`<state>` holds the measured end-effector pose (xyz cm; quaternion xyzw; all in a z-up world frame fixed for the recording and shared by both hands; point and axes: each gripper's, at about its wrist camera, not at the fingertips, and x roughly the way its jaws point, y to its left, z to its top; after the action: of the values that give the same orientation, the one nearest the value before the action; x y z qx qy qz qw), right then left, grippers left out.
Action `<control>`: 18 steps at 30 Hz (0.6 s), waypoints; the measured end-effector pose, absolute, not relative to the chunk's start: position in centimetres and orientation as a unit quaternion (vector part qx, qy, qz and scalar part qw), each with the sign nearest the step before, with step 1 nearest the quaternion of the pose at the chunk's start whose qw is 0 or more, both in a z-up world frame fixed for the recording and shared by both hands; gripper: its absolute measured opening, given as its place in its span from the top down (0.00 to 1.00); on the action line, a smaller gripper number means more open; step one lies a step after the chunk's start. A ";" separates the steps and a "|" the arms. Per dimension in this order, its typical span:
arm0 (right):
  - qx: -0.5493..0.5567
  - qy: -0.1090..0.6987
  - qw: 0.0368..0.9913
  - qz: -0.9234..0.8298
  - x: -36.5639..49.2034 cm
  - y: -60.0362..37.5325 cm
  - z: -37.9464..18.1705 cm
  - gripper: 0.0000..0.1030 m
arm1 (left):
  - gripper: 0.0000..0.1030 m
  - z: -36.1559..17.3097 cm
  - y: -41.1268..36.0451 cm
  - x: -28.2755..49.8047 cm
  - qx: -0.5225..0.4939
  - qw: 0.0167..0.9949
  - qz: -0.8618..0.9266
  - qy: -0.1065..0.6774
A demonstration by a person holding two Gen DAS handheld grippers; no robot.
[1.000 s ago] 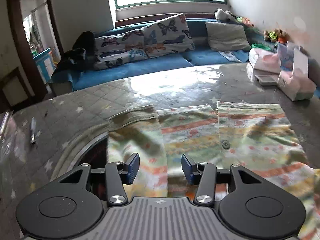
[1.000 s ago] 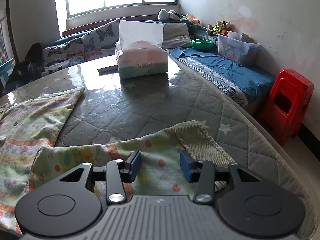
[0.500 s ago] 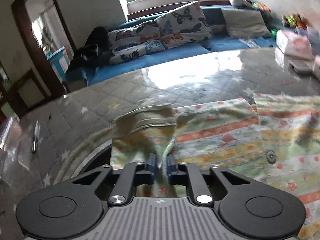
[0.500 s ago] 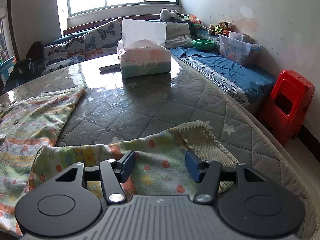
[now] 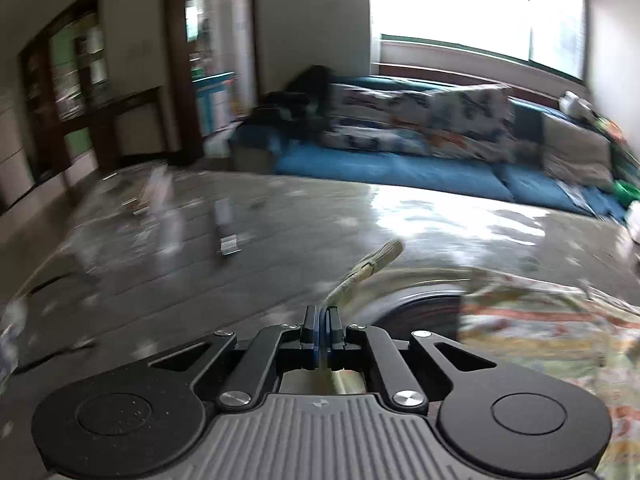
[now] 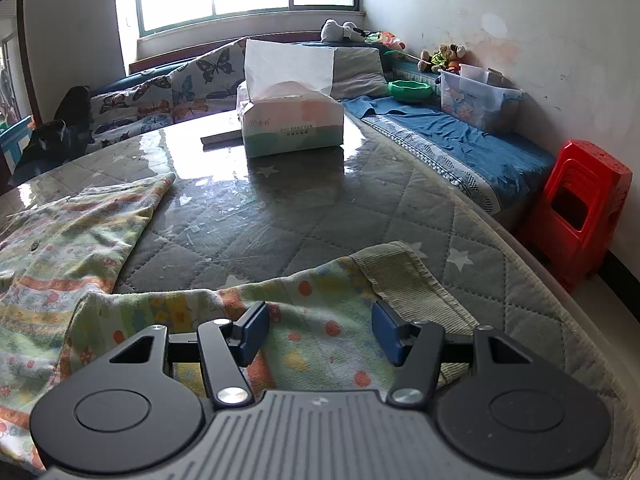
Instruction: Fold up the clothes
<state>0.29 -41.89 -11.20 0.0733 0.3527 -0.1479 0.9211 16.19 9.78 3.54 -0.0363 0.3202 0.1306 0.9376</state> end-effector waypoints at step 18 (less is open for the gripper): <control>0.065 0.357 0.920 -0.150 0.9 -41.8 -11.3 0.38 | 0.83 0.1 17.4 11.6 -0.099 0.907 0.198 0.359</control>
<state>0.85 -41.77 -11.26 0.0646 0.3567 -0.1498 0.9199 11.56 17.44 0.10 -0.0993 0.3587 0.1979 0.9068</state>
